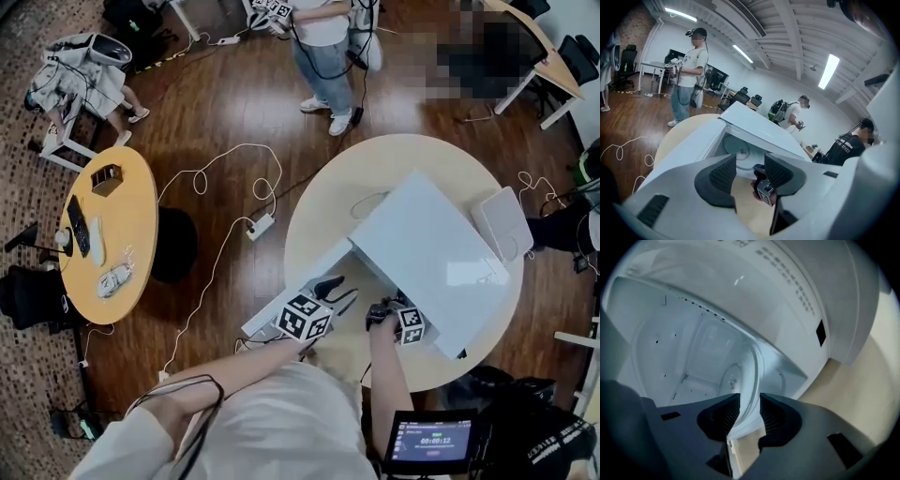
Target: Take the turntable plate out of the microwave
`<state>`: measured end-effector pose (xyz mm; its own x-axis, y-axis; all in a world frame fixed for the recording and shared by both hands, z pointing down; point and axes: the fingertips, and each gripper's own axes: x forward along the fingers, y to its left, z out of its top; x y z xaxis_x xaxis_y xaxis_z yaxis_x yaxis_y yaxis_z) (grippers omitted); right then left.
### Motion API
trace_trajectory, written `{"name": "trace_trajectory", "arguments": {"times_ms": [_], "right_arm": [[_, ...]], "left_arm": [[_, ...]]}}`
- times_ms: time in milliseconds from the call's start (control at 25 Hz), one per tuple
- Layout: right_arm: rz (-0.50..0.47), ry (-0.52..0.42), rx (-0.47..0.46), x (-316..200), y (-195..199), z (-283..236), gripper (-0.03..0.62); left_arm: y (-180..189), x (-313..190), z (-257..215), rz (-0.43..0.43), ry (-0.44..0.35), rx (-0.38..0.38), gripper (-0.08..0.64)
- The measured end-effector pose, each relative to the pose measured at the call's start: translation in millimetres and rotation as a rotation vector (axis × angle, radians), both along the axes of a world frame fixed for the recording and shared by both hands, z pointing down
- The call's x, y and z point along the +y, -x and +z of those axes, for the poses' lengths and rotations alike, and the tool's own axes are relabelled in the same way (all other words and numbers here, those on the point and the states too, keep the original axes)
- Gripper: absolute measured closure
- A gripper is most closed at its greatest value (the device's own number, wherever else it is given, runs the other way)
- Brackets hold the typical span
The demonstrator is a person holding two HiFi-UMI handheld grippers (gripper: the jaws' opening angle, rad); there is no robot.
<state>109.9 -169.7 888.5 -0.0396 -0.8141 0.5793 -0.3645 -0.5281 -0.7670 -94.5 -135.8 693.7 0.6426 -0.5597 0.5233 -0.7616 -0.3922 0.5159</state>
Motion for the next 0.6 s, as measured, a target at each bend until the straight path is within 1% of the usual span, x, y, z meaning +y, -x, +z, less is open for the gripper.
{"name": "trace_trajectory", "arguments": {"times_ms": [120,240,360,480,600], "right_arm": [[0.031,-0.011,-0.071,-3.6,0.2,2.1,0.485],[0.045,0.011,-0.148,-5.4,7.6,5.5,0.485],[0.100,0.001,-0.233,-7.2,10.8,5.0,0.486],[0.131,0.002,-0.268,-8.8,11.8,6.7,0.488],[0.147,0.037,-0.273,-6.2,13.3,15.8,0.508]], "left_arm": [[-0.5,-1.2,0.1,-0.008,-0.004,0.003,0.364],[-3.9,-2.0,-0.1,-0.008,-0.005,0.011,0.364],[-6.8,0.0,-2.0,-0.003,-0.005,0.018,0.364],[-5.9,0.5,-3.6,-0.006,-0.002,0.019,0.364],[-4.1,1.4,-2.4,-0.015,0.000,0.017,0.364]]}}
